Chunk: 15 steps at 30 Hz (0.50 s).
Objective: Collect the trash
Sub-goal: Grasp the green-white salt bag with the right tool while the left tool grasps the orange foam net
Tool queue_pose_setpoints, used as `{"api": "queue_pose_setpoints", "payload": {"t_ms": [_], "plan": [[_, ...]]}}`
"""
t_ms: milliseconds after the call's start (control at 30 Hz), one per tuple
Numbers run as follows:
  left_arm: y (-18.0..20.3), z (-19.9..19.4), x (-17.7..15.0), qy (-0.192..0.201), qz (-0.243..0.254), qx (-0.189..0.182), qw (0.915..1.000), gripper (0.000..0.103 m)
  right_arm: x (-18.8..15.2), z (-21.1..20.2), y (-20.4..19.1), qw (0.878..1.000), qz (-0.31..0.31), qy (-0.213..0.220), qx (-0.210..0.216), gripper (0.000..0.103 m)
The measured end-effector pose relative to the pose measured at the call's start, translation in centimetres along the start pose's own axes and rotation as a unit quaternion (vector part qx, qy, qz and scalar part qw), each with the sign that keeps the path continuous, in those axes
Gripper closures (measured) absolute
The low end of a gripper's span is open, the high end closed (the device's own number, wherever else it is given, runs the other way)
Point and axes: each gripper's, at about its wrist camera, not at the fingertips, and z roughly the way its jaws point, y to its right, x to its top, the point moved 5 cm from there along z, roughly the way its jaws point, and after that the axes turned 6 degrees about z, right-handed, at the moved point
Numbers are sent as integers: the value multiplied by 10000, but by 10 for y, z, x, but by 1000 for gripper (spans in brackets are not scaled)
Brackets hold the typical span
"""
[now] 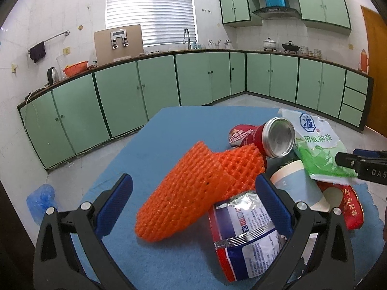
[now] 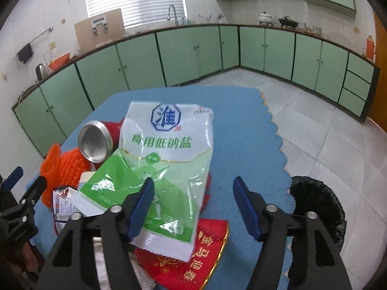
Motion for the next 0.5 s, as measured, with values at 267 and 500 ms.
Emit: {"api": "queue_pose_setpoints", "payload": {"t_ms": [267,500], "plan": [[2,10,-3,-48,-12,8,10000,6,-5,1,-10,9993,-222,-171,252,87],[-3,13,-7,-156,-255,-169,9994,46,3,-21,-19,9986,-421,196,233,94]]}}
